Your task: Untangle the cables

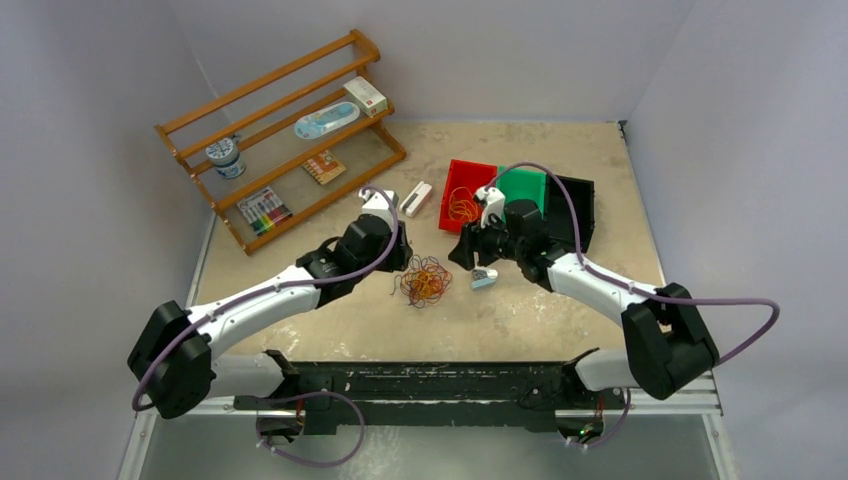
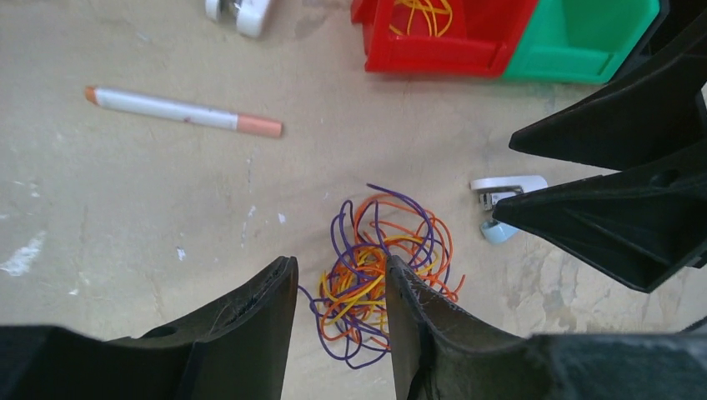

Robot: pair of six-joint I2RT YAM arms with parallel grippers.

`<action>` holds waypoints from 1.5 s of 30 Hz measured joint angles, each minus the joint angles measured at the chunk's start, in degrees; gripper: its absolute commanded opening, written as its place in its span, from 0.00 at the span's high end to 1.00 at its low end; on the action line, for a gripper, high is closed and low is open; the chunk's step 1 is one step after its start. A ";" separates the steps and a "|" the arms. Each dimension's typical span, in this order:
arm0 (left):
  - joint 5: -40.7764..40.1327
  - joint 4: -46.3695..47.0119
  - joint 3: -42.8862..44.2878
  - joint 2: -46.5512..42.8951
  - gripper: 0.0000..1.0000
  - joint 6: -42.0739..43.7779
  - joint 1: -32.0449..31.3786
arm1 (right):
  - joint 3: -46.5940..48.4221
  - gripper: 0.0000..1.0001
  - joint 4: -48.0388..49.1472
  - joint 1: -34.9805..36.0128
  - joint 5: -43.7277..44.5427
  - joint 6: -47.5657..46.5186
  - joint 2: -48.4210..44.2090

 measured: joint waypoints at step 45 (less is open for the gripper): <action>9.05 12.63 -8.44 11.41 0.85 -4.44 0.57 | 1.27 0.48 -1.22 8.39 9.70 0.31 2.56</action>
